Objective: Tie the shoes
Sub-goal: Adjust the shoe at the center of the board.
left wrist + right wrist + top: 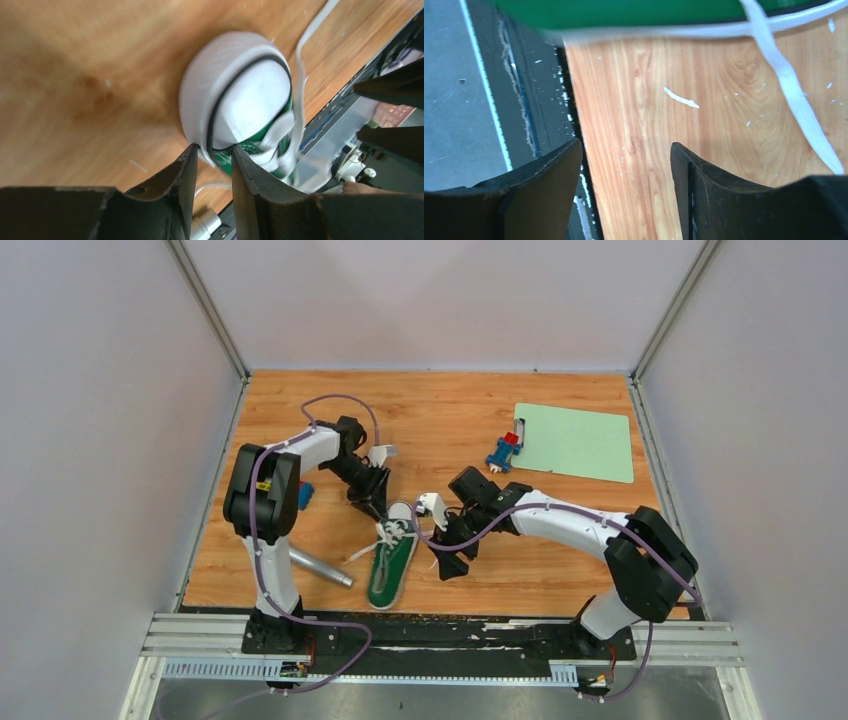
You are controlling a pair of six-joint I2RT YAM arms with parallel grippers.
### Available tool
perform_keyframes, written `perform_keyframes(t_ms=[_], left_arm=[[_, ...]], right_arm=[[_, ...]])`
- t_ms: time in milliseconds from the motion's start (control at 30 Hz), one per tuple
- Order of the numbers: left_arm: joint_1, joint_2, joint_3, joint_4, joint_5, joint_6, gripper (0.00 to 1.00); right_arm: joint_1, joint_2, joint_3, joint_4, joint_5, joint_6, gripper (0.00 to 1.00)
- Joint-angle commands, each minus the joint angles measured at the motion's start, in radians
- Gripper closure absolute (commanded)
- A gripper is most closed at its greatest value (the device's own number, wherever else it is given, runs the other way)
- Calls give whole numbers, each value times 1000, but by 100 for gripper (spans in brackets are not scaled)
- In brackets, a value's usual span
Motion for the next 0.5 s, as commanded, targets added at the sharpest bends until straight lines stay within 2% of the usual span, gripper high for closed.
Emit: perform_keyframes(t_ms=[0,100,300,467], left_arm=[[-14,117,134,133,36,-39,62],[-13,124,162,102,44,-32,63],[-7,11,53,143,71,-42,63],[3,-81,31,142,43,-25,60]], right_arm=[[-3,51,58,52,80,-51,37],[-10,59,130,26,76,-90,40],[-11,18,209,-10,113,-180,40],[-10,42,183,-26,104,-172,39]])
